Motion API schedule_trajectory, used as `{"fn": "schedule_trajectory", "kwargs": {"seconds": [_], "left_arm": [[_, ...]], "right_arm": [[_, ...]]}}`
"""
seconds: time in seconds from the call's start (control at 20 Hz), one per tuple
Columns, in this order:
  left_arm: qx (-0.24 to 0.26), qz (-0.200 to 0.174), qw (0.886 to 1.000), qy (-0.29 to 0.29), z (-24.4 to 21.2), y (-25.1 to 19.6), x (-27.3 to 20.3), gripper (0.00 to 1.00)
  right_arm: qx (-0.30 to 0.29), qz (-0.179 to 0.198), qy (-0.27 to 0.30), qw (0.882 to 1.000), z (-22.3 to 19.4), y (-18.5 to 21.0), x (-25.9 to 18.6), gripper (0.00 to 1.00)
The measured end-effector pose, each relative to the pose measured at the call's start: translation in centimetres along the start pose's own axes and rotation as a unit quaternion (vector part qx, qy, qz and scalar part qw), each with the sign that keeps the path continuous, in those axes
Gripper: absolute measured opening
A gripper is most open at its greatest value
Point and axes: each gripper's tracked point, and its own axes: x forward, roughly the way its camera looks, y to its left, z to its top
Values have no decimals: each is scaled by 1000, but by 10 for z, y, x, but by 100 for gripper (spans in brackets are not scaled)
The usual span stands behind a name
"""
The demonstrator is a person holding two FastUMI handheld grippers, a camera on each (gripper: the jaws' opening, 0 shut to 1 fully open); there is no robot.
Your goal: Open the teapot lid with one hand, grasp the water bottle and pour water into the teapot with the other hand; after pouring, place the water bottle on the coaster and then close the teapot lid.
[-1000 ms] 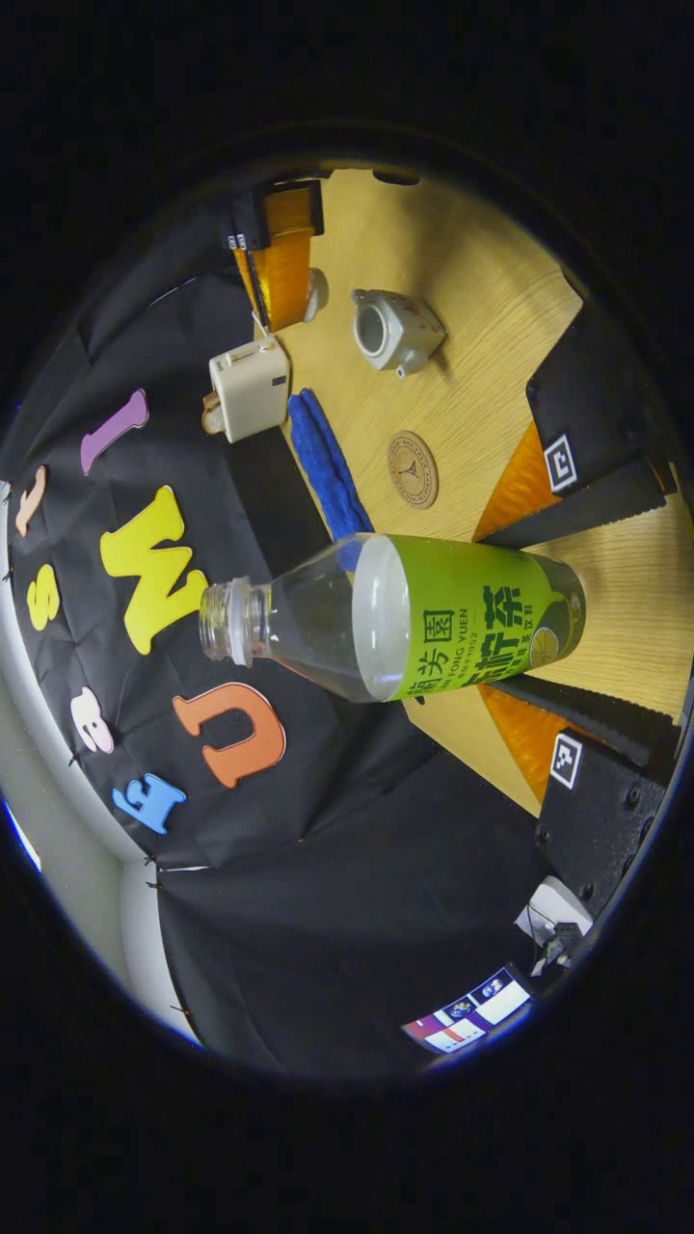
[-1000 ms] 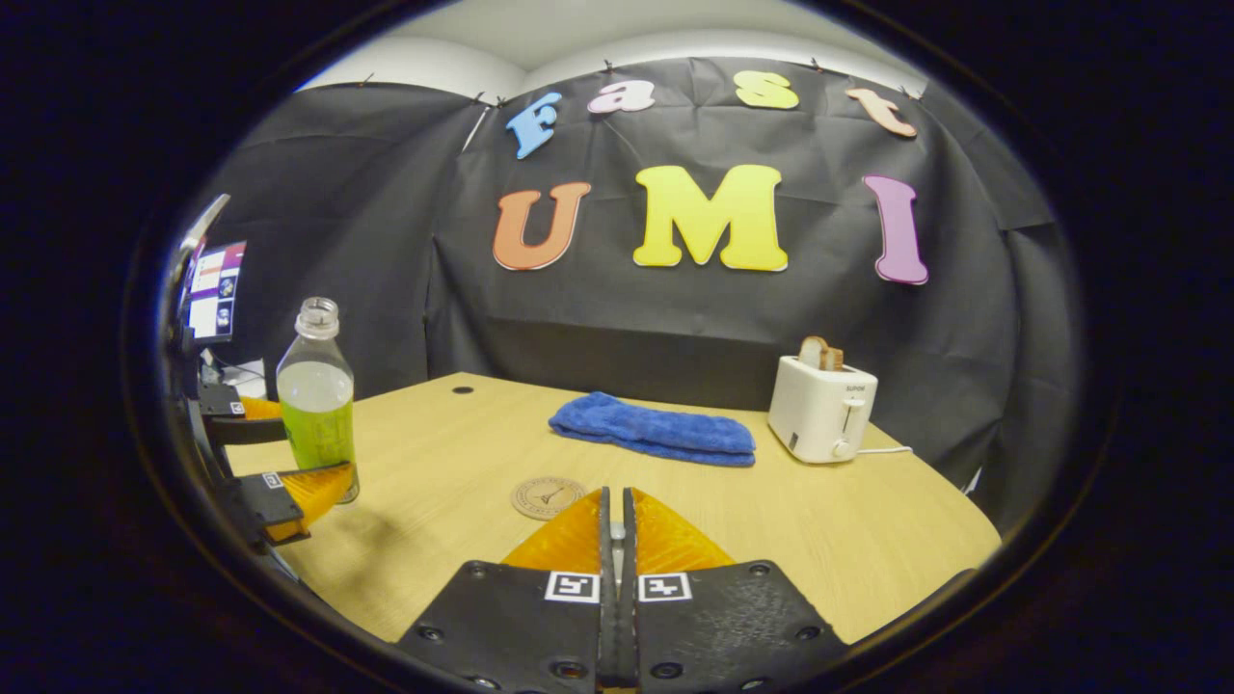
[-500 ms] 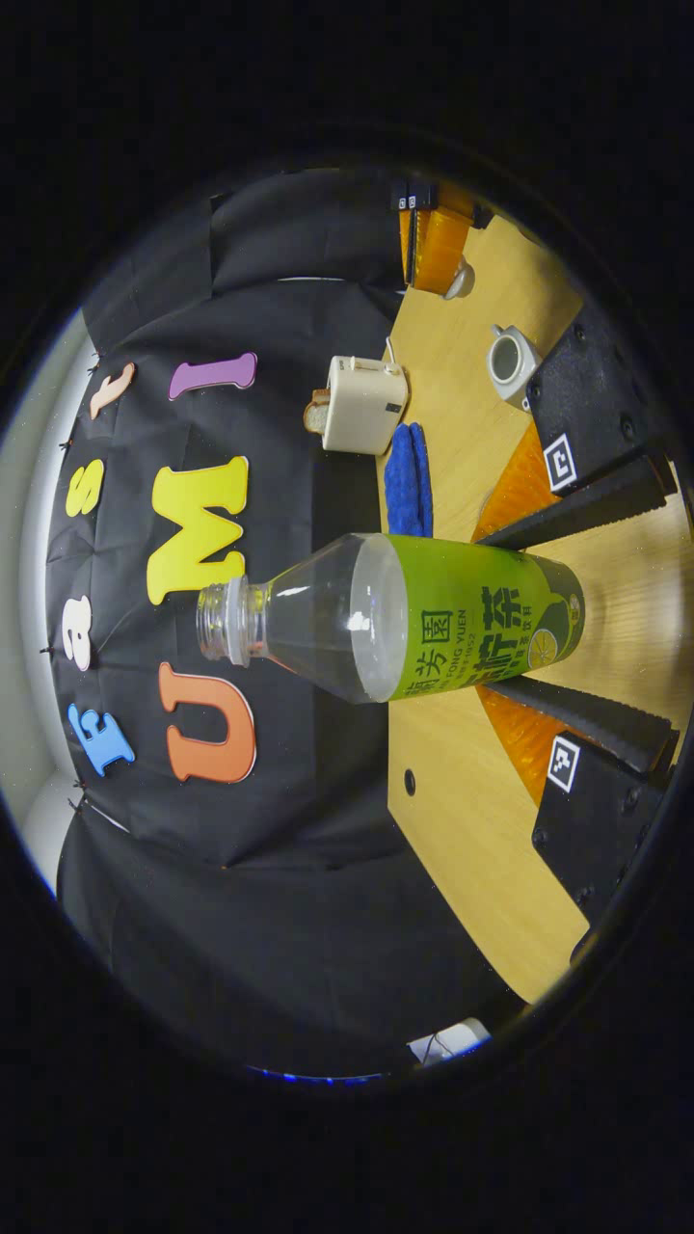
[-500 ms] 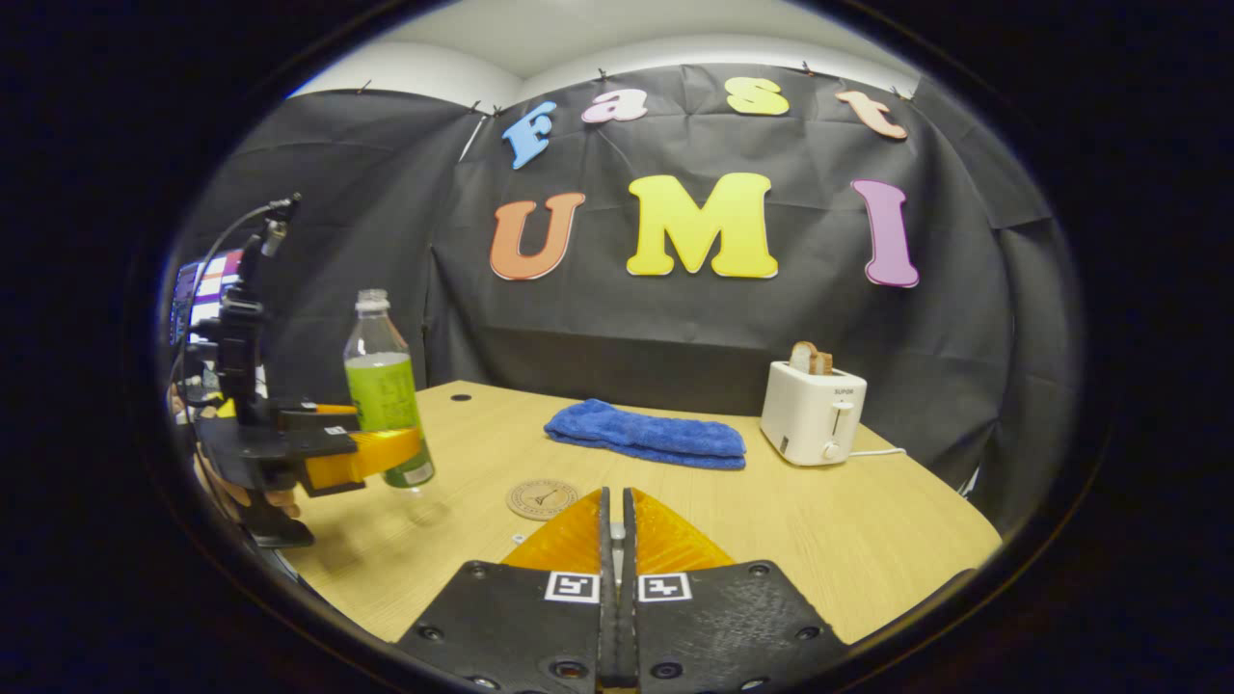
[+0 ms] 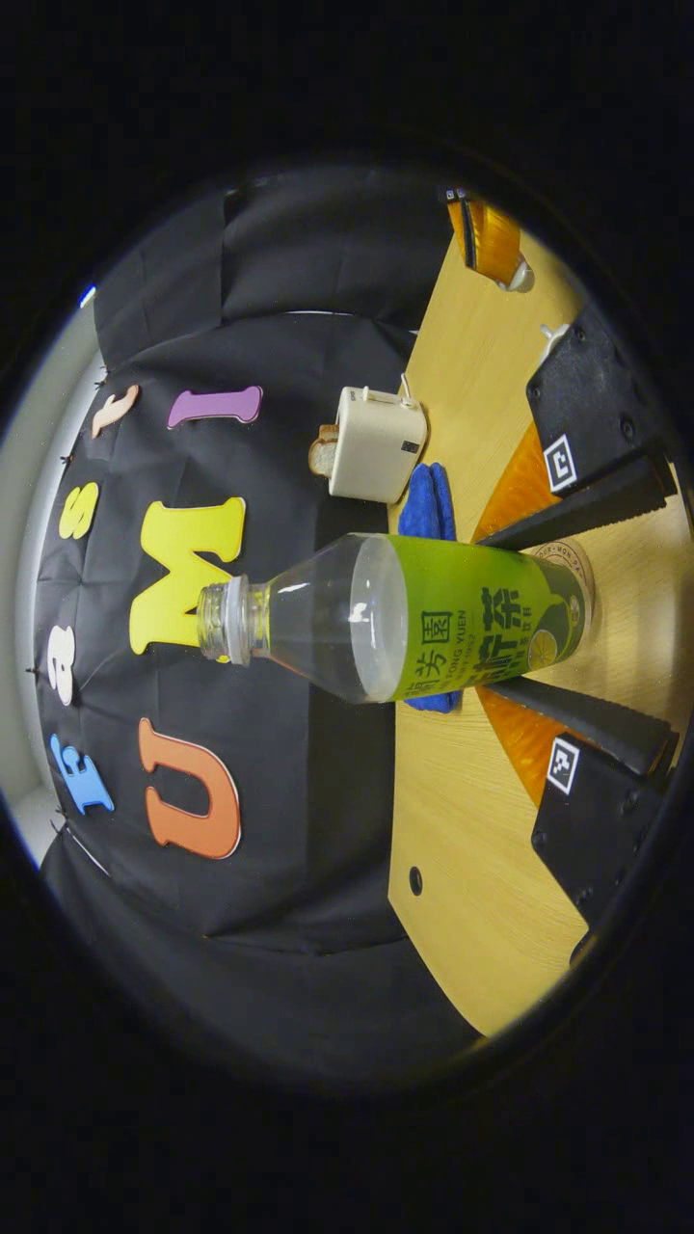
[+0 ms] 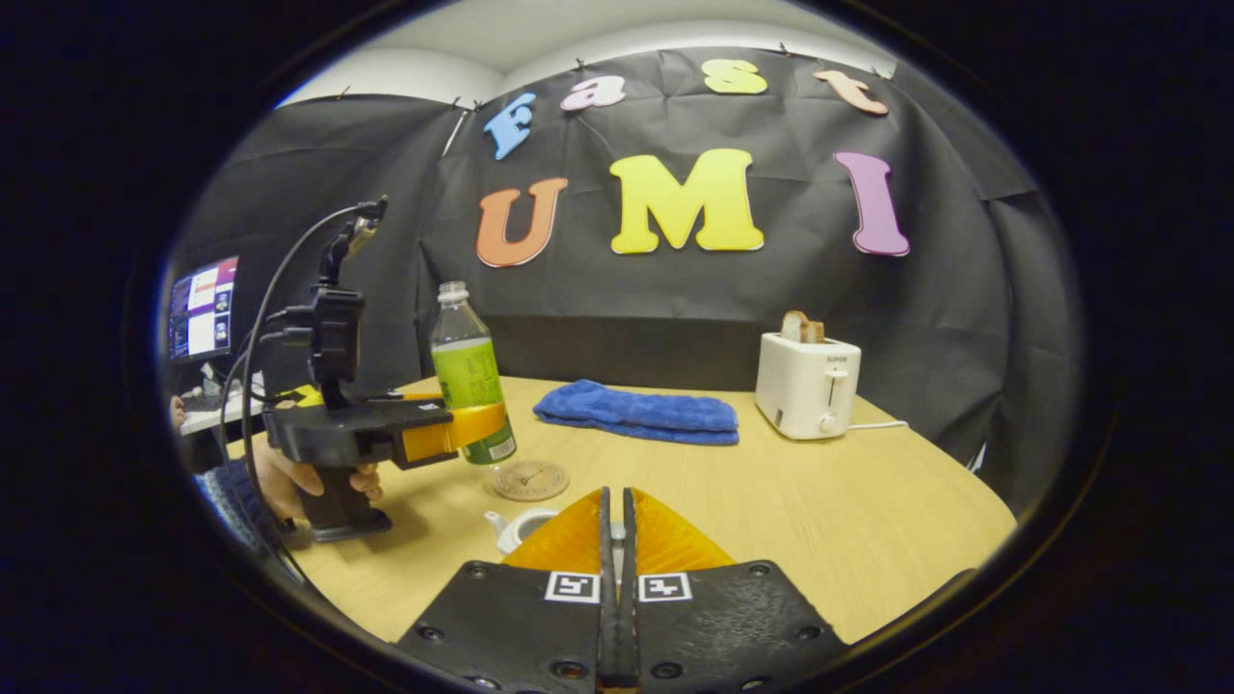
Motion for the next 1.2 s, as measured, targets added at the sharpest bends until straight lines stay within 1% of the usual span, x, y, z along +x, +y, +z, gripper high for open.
{"fn": "schedule_trajectory", "kwargs": {"seconds": [0.15,0.35,0.5,0.65,0.75,0.8,0.85,0.95,1.0,1.1,1.2], "left_arm": [[8,-3,1000,3,-5,-7,17,77],[13,-4,1000,18,-21,-11,35,78],[23,1,1000,17,-22,-13,37,79],[32,-9,999,18,-24,-18,33,80],[32,-12,999,25,-26,-18,34,89],[32,-10,999,28,-27,-17,32,95],[33,-10,999,38,-30,-18,30,98],[34,-8,998,47,-33,-17,23,99],[34,-7,998,44,-31,-18,18,100],[39,0,999,29,-26,-17,5,99],[43,8,999,28,-24,-16,-9,98]], "right_arm": [[10,-4,0,1000,-1,-10,-1,0],[9,-6,-1,1000,-4,-13,-4,0],[8,-3,-3,1000,-3,-11,-6,0],[5,-5,-3,1000,-2,-13,-5,0],[6,-6,-3,1000,-2,-13,-6,0],[6,-7,-2,1000,-3,-13,-6,0],[5,-9,-1,1000,-3,-14,-7,0],[5,-11,0,1000,-3,-14,-10,0],[4,-12,-1,1000,-3,-14,-12,0],[3,-16,-5,1000,0,-15,-16,0],[2,-18,-11,1000,4,-13,-21,0]]}}
